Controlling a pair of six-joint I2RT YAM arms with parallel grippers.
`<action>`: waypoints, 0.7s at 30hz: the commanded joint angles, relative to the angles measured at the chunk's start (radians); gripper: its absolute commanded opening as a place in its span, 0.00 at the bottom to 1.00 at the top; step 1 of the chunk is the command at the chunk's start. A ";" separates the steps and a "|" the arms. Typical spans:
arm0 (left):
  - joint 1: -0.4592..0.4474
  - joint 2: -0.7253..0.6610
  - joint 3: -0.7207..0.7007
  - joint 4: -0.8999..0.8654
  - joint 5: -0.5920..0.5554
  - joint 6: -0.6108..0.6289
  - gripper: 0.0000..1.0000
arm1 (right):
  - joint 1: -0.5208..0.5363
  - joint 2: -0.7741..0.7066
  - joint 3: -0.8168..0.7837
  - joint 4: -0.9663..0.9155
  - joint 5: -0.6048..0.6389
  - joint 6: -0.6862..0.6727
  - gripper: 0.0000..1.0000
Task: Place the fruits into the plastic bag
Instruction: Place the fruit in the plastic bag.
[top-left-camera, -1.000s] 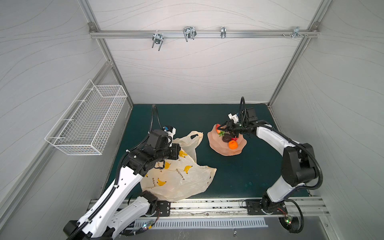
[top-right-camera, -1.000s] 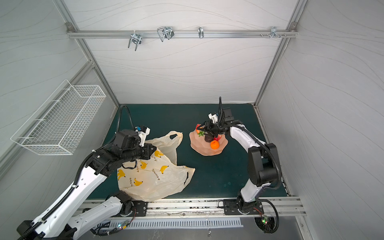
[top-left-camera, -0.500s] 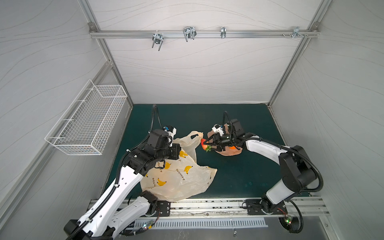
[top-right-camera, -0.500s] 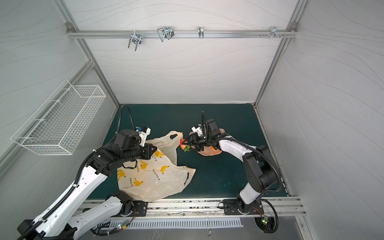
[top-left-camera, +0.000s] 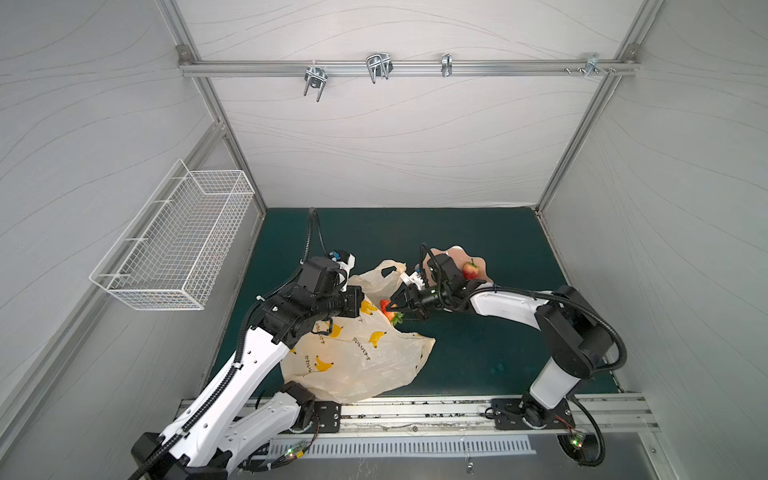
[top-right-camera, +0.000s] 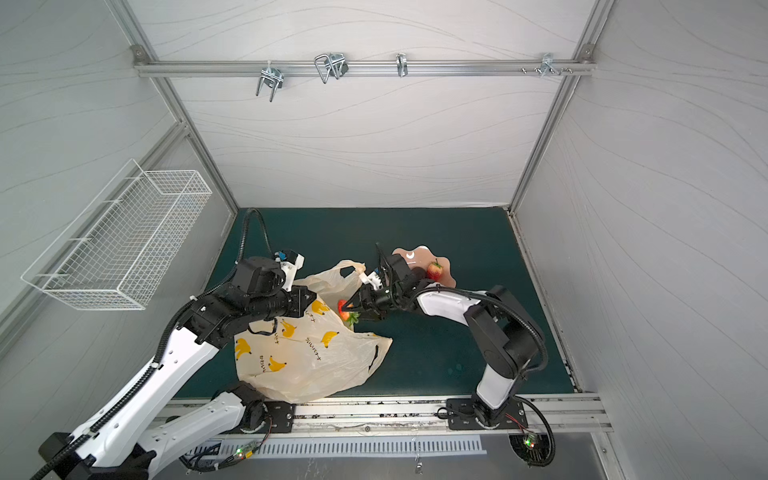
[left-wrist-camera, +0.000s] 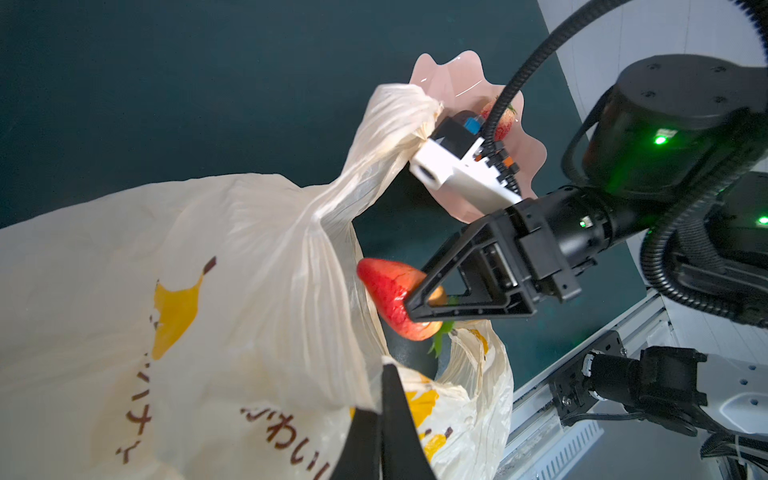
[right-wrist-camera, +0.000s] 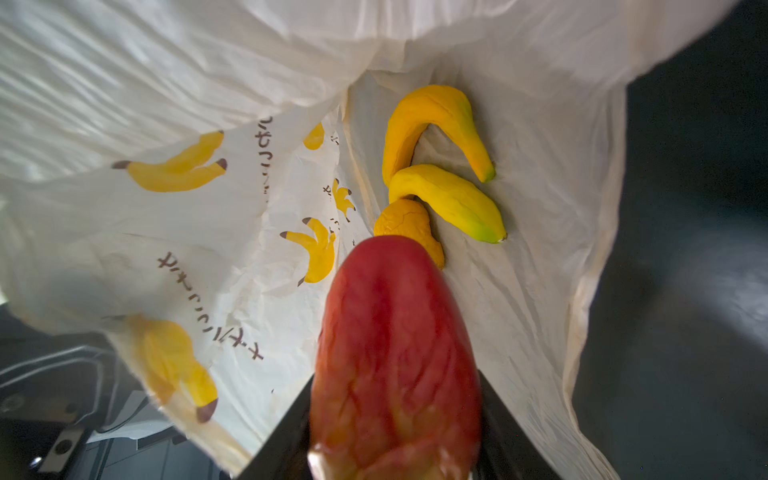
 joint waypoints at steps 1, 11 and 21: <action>0.001 0.019 0.050 0.053 0.021 0.003 0.00 | 0.052 0.067 0.035 0.100 -0.001 0.070 0.45; 0.001 0.066 0.063 0.096 0.038 0.008 0.00 | 0.227 0.284 0.164 0.319 -0.022 0.251 0.45; 0.001 0.049 0.038 0.094 0.024 0.011 0.00 | 0.331 0.472 0.331 0.491 -0.071 0.437 0.68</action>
